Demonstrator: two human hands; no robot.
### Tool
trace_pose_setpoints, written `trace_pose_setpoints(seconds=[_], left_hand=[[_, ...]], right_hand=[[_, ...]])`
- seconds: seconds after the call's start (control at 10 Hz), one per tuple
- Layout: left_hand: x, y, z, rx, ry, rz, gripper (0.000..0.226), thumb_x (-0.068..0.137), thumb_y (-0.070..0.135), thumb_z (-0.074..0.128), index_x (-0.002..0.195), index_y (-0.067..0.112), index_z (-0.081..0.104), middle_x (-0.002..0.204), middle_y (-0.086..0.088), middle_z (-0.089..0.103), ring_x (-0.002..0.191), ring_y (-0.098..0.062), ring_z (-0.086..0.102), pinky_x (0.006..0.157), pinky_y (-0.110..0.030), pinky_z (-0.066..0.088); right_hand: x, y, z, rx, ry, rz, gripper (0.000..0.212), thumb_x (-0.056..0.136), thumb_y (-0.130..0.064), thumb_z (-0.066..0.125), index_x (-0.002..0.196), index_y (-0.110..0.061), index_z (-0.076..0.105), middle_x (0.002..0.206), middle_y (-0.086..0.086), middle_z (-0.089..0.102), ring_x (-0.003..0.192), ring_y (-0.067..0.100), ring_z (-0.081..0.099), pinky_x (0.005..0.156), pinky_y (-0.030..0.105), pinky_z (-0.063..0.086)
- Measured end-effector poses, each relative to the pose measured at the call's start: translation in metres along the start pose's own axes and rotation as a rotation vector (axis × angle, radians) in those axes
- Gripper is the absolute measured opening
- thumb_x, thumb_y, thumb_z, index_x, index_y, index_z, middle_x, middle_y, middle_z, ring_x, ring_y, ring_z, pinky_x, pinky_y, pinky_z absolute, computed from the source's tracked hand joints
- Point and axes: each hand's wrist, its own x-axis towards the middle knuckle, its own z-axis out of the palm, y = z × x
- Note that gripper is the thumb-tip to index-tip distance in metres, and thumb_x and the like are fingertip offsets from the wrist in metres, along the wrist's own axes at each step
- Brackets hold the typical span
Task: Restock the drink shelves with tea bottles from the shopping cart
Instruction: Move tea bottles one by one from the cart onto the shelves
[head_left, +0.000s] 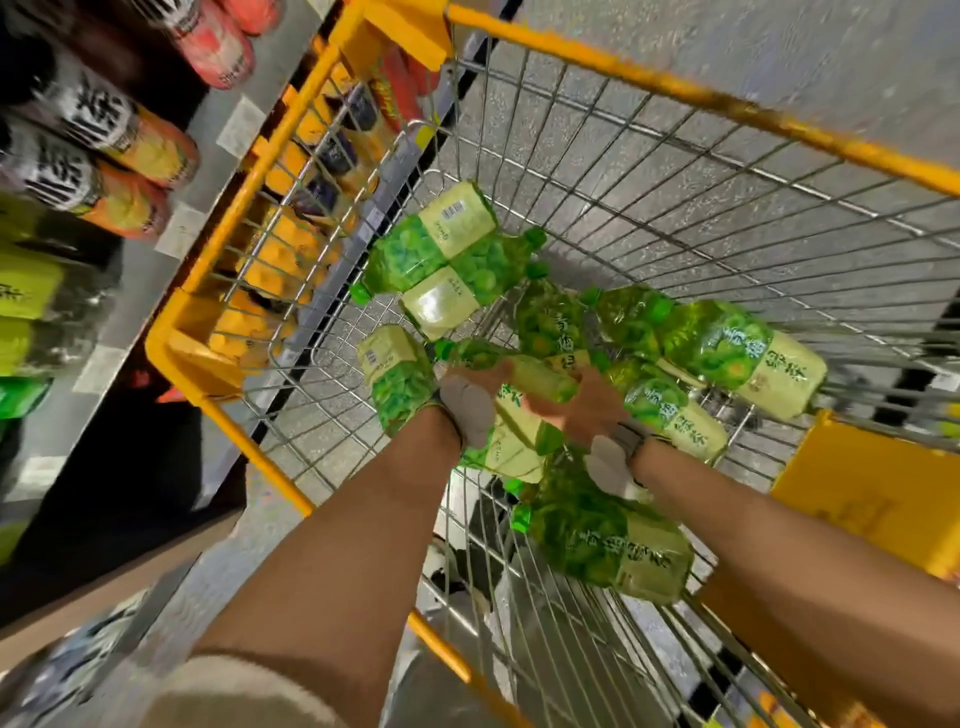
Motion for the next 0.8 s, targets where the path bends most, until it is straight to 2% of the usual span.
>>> trace_pose_setpoints(seconds=[0.1,0.2,0.3,0.4,0.5,0.6,0.7,0.8], left_hand=[[-0.014,0.001,0.003,-0.231,-0.189,-0.118,0.065,0.096,0.045,0.047,0.146,0.006,0.032,0.152,-0.014,0.034,0.136,-0.034,0.038,0.105,-0.043,0.041],[-0.034,-0.006,-0.003,-0.427,-0.264,-0.173,0.065,0.087,0.049,0.061,0.136,0.009,0.047,0.137,-0.007,0.048,0.13,-0.037,0.045,0.098,-0.053,0.045],[-0.049,-0.011,-0.001,-0.504,-0.333,-0.089,0.037,0.085,0.045,0.066,0.105,0.013,0.066,0.113,-0.012,0.069,0.092,-0.027,0.068,0.077,-0.045,0.056],[-0.075,-0.008,-0.016,-0.459,-0.251,-0.013,0.058,0.082,0.054,0.065,0.119,0.01,0.062,0.123,-0.014,0.064,0.103,-0.029,0.066,0.082,-0.043,0.057],[-0.058,-0.016,-0.02,-0.298,-0.125,0.073,0.105,0.052,0.079,0.067,0.132,0.011,0.054,0.132,-0.013,0.058,0.116,-0.03,0.061,0.096,-0.047,0.051],[-0.118,-0.003,-0.044,-0.26,-0.003,0.2,0.089,0.068,0.061,0.073,0.132,0.005,0.05,0.126,-0.01,0.058,0.114,-0.029,0.06,0.097,-0.04,0.049],[-0.153,-0.009,-0.069,-0.367,-0.026,0.264,0.078,0.062,0.052,0.083,0.118,0.002,0.059,0.101,-0.007,0.065,0.092,-0.022,0.066,0.084,-0.038,0.056],[-0.182,-0.017,-0.088,-0.402,0.039,0.321,0.057,0.058,0.046,0.087,0.092,0.013,0.057,0.091,-0.005,0.066,0.075,-0.02,0.065,0.068,-0.03,0.06]], right_hand=[[-0.021,0.003,-0.004,0.028,0.09,-0.022,0.07,0.06,-0.061,0.078,0.101,-0.015,0.046,0.093,-0.006,0.057,0.082,0.016,0.058,0.062,0.027,0.047],[-0.048,0.004,-0.011,0.003,0.159,-0.081,0.054,0.075,-0.046,0.074,0.11,-0.017,0.046,0.095,-0.004,0.053,0.08,0.015,0.052,0.052,0.019,0.035],[-0.06,-0.001,-0.017,0.02,0.15,-0.102,0.062,0.075,-0.043,0.075,0.12,-0.01,0.046,0.099,-0.001,0.056,0.08,0.018,0.057,0.053,0.018,0.042],[-0.086,-0.013,-0.013,0.089,0.177,-0.104,0.069,0.073,-0.047,0.076,0.121,-0.012,0.042,0.103,0.005,0.063,0.083,0.025,0.065,0.065,0.037,0.055],[-0.11,-0.028,-0.013,0.083,0.234,-0.159,0.062,0.075,-0.043,0.075,0.118,-0.01,0.046,0.099,0.001,0.06,0.081,0.017,0.059,0.067,0.031,0.045],[-0.141,-0.052,-0.013,0.107,0.172,-0.27,0.032,0.081,-0.015,0.073,0.105,0.003,0.06,0.085,0.006,0.061,0.066,0.009,0.059,0.058,0.028,0.045],[-0.182,-0.083,-0.009,0.041,0.11,-0.369,0.038,0.083,-0.002,0.068,0.117,0.008,0.055,0.105,0.025,0.063,0.075,0.021,0.057,0.054,0.011,0.044],[-0.203,-0.105,-0.002,0.047,0.083,-0.454,0.03,0.082,-0.006,0.071,0.107,-0.013,0.059,0.093,0.003,0.062,0.074,0.005,0.057,0.063,0.011,0.046]])
